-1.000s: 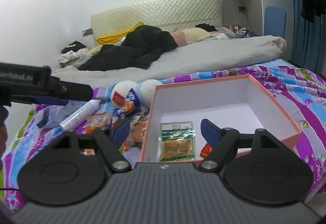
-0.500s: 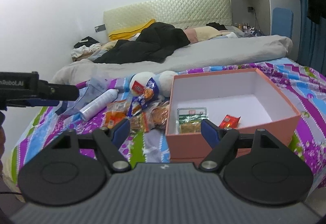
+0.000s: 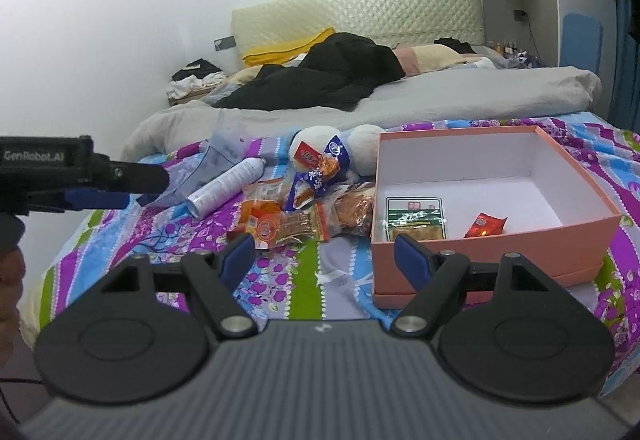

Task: Organize snacks
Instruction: 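Withdraw both grippers from the pink box back toward the snack pile, then grasp the clear-and-orange snack bag with the left gripper while the right gripper approaches an orange snack pack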

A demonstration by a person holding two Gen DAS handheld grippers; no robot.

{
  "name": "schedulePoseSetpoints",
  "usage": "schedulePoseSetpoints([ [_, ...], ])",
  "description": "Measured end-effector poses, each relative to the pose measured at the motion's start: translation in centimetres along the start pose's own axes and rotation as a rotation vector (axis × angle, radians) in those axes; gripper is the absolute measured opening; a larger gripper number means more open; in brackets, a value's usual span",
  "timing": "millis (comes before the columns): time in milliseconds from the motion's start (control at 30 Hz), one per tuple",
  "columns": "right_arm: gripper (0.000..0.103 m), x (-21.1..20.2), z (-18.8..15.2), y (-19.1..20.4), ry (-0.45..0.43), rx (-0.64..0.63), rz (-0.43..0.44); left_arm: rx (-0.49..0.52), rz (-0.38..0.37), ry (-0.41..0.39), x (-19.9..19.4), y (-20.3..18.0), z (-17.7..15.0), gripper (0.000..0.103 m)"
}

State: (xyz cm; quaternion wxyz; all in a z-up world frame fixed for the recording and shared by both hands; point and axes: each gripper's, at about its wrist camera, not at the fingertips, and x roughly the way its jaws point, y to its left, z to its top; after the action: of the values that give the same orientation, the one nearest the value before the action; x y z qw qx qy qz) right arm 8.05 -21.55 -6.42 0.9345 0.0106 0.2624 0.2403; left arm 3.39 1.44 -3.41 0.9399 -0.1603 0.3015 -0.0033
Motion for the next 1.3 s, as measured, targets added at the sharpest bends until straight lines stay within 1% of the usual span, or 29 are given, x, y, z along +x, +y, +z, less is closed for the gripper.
schedulePoseSetpoints([
  [100, 0.078, 0.6, -0.2, 0.3, 0.005, 0.005, 0.01, -0.007, 0.012, 0.007, 0.5, 0.9, -0.2, 0.081],
  [333, 0.078, 2.5, -0.4, 1.3, 0.022, -0.023, 0.0, -0.016, 0.041, 0.038, 2.6, 2.6, -0.1, 0.081],
  [467, 0.078, 3.8, -0.3, 1.5, 0.03, -0.016, 0.01, -0.017, 0.053, 0.05, 4.1, 3.4, 0.3, 0.081],
  [600, 0.078, 5.3, -0.2, 2.0, 0.035, -0.039, 0.015, -0.04, 0.053, 0.053, 5.9, 4.3, 0.8, 0.081],
  [833, 0.078, 7.9, 0.0, 2.9, 0.062, -0.08, 0.033, -0.026, 0.075, 0.073, 8.9, 5.3, 1.7, 0.081],
  [900, 0.078, 8.6, 0.3, 3.1, 0.067, -0.083, 0.04, -0.021, 0.086, 0.072, 9.6, 5.8, 2.0, 0.086],
  [933, 0.078, 9.0, 0.4, 3.2, 0.067, -0.088, 0.041, -0.021, 0.091, 0.069, 9.9, 6.1, 2.2, 0.088],
  [1033, 0.078, 10.3, 0.6, 3.5, 0.068, -0.096, 0.037, -0.018, 0.108, 0.069, 11.1, 7.3, 2.6, 0.088],
  [1100, 0.078, 11.4, 0.7, 3.8, 0.066, -0.096, 0.042, -0.019, 0.136, 0.085, 12.3, 8.4, 2.9, 0.088],
  [1300, 0.078, 15.6, 0.6, 5.2, 0.041, -0.132, 0.053, -0.023, 0.184, 0.106, 15.3, 11.6, 3.5, 0.088],
])
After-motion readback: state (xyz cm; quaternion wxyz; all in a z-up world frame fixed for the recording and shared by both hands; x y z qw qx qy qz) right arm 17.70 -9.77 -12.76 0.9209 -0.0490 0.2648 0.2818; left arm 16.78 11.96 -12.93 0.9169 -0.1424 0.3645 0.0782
